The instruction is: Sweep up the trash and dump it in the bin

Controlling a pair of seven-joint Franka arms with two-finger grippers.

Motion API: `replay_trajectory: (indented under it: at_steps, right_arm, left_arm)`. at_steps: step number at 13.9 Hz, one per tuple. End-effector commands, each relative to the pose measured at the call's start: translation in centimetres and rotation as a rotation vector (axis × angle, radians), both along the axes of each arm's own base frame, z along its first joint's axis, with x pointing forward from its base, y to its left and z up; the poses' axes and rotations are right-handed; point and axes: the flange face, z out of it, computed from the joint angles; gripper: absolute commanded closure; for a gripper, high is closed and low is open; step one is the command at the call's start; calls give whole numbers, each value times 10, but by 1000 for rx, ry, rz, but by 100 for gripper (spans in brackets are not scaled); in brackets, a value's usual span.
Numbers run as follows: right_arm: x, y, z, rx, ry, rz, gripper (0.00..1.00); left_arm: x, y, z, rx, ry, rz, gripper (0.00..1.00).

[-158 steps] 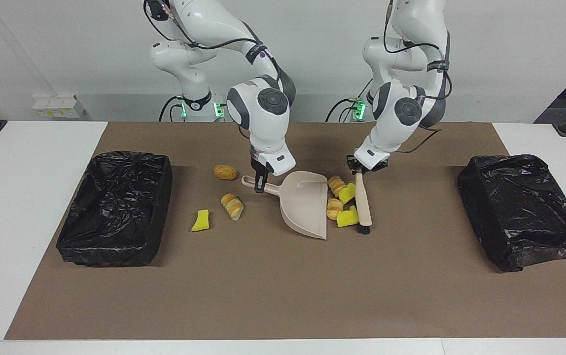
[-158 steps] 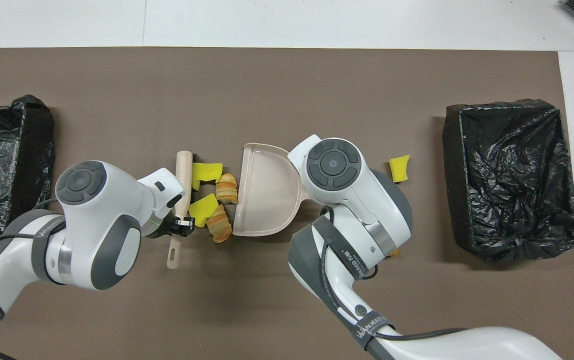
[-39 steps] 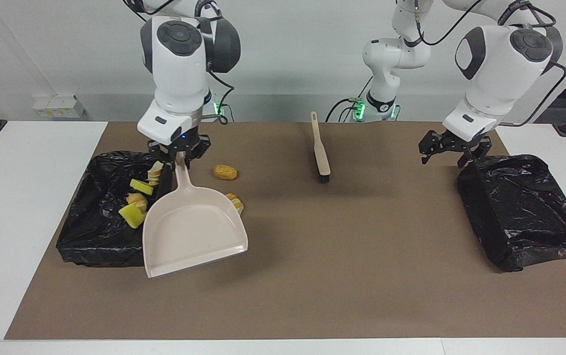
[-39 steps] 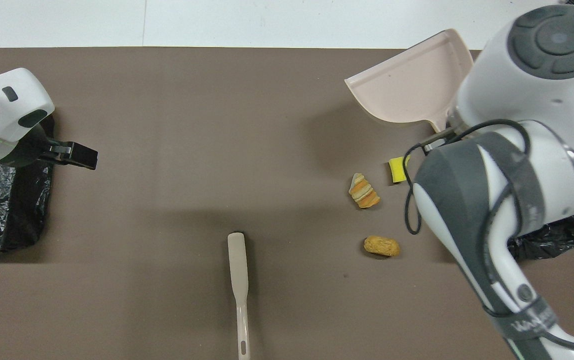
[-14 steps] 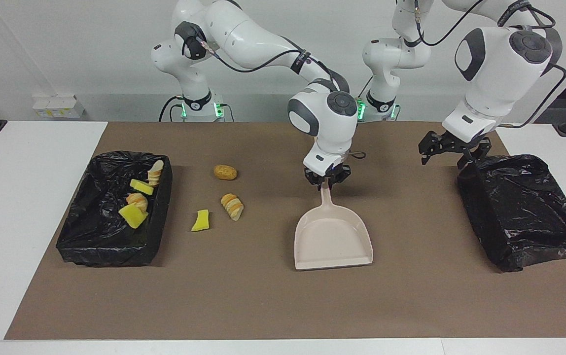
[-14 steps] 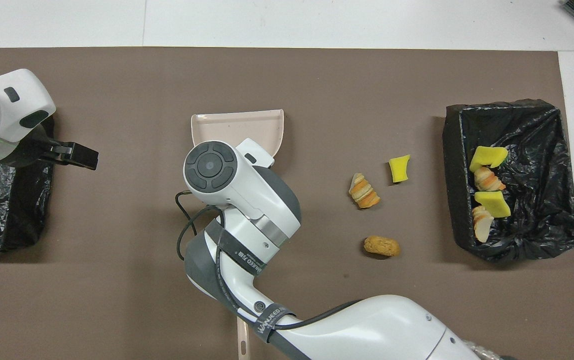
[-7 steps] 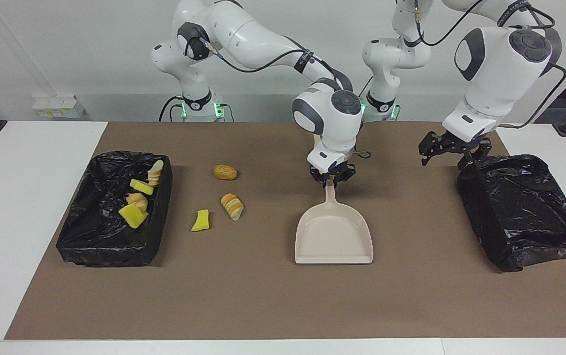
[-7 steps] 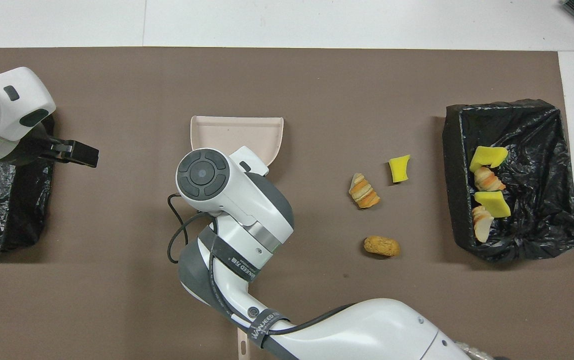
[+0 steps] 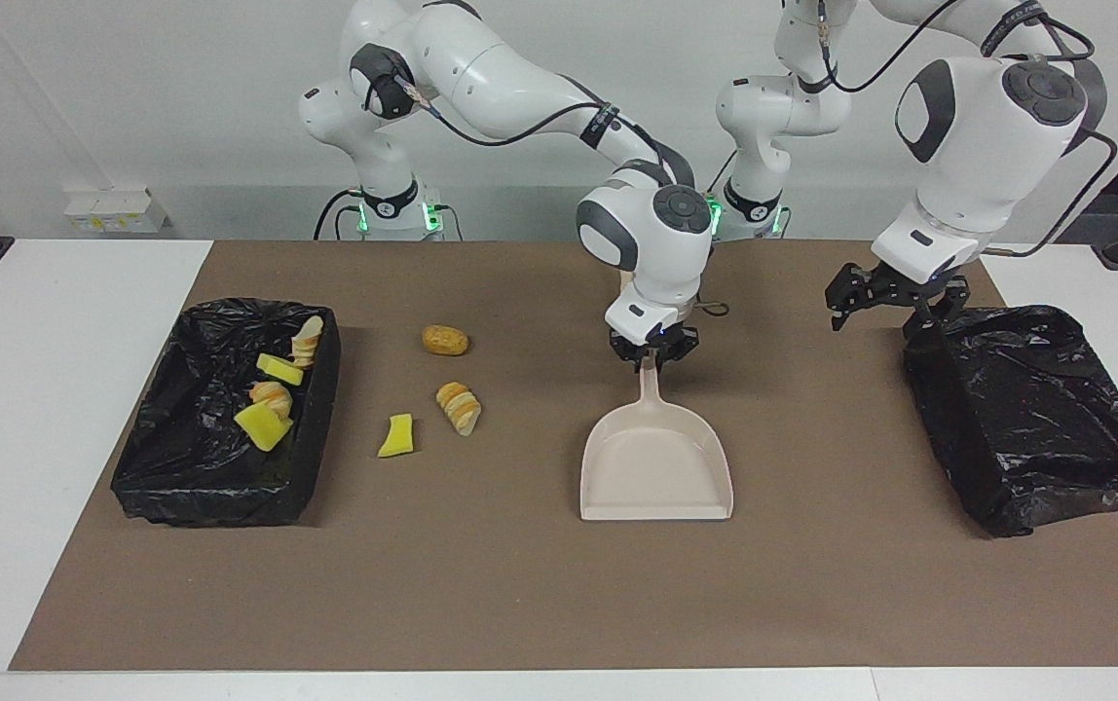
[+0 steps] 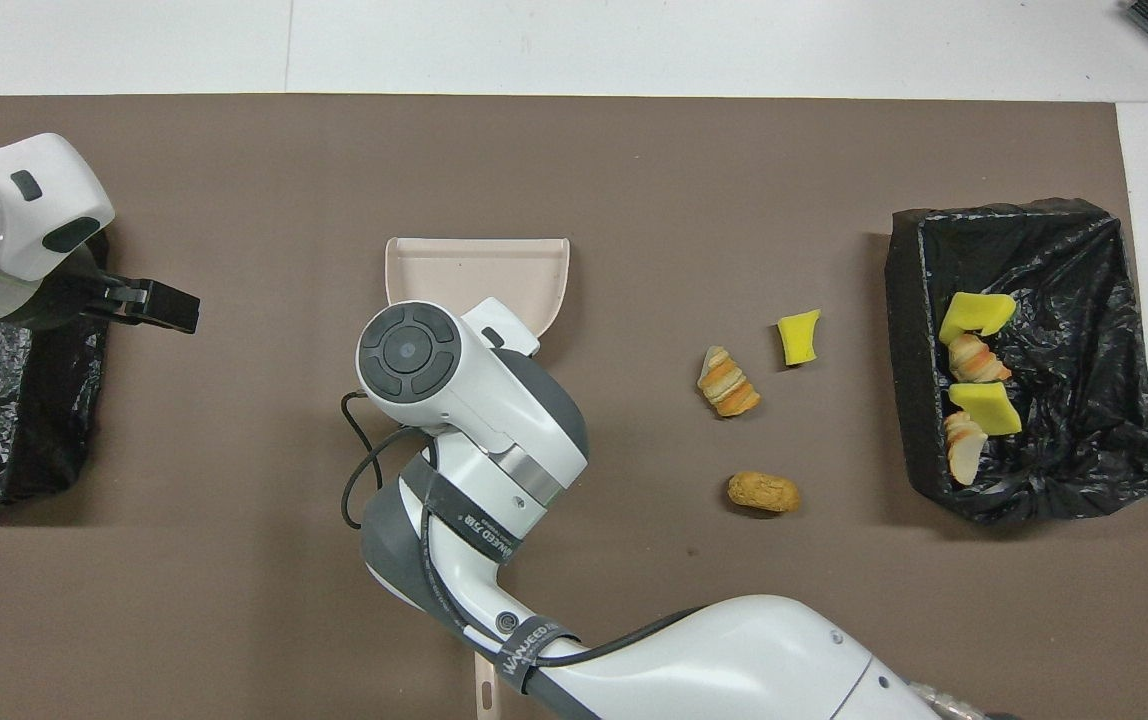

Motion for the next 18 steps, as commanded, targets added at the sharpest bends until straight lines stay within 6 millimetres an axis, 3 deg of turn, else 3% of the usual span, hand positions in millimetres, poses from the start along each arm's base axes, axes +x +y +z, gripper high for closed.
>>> replay_trajectory:
  at_steps: [1,5,6,7,9,10,13,15,18]
  right_arm:
    - [4,-8,5,25,-2,-3,60]
    - [15,-24,29,37,-31,-20,33]
    - [14,-24,33,38,-37,-13,26]
    - [18,-29,37,40,-41,-18,25]
    - [25,-44,55,45,-52,-45,11]
    - [31,-60,61,42,-58,-71,2]
    - [46,-130,108,42,-100,-119,0]
    - [52,-176,137,42,-131,-141,0]
    - [62,-217,169,52,-174,-197,0]
  left_arm:
    - [1,-1,-3,17,-20,-13,0]
    - [6,-8,-10,15,-29,-24,0]
    - [9,-11,-17,15,-29,-30,0]
    - [12,-12,-21,14,-33,-30,0]
    - [18,-34,-46,12,-35,-62,0]
    - [19,-48,-61,11,-37,-84,0]
    - [23,-87,-100,3,-51,-133,0]
    - [13,-114,-127,-11,-78,-142,0]
    - [-14,-165,-149,-26,-84,-110,0]
